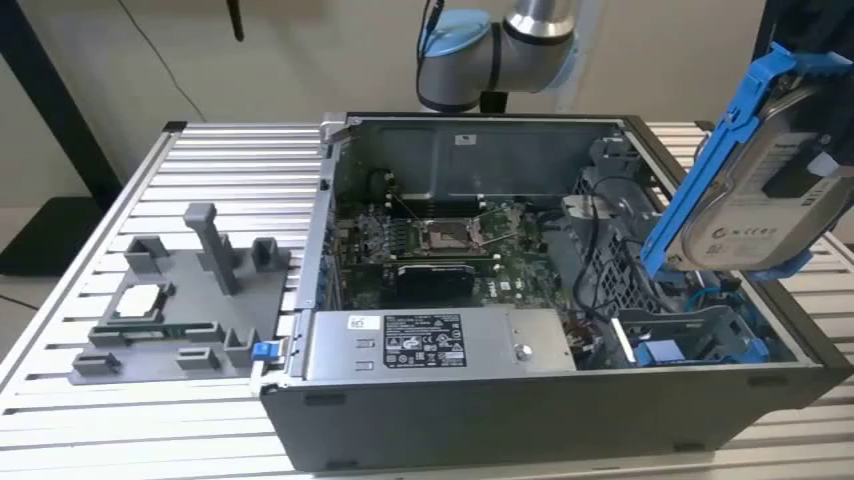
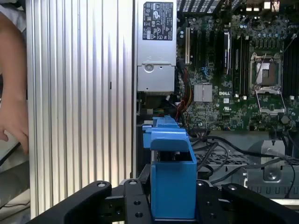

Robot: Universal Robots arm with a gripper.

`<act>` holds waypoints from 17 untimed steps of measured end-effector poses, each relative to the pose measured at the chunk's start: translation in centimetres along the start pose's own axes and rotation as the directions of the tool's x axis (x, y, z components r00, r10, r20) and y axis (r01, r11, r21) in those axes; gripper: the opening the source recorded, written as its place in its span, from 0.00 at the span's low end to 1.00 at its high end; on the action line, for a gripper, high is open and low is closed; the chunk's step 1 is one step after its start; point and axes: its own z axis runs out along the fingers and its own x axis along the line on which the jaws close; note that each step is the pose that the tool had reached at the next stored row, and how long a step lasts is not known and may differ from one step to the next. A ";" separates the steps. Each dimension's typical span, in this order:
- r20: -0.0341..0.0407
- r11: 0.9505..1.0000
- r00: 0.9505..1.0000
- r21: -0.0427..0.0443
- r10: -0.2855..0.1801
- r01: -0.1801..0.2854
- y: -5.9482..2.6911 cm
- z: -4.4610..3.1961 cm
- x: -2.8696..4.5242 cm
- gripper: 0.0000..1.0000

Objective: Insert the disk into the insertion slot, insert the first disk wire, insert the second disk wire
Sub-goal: 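Insert the disk into the insertion slot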

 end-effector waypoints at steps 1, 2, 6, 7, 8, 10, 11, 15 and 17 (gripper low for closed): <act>0.001 1.000 1.000 0.001 0.000 0.000 -0.01 0.08 0.01 1.00; 0.001 1.000 1.000 0.001 0.000 0.000 -0.01 0.23 0.01 1.00; 0.002 1.000 1.000 0.002 0.000 0.000 -0.03 0.89 0.03 1.00; 0.002 1.000 1.000 0.002 0.000 0.000 -0.04 1.02 0.03 1.00; 0.002 1.000 1.000 0.002 0.000 0.000 -0.04 1.12 0.03 1.00; 0.002 1.000 1.000 0.002 0.000 0.000 -0.04 1.23 0.03 1.00; 0.002 1.000 1.000 0.002 0.000 0.000 -0.04 1.23 0.03 1.00; 0.003 1.000 1.000 0.002 0.000 0.000 -0.05 1.28 0.03 1.00; 0.004 1.000 1.000 0.002 0.000 0.000 -0.05 1.43 0.03 1.00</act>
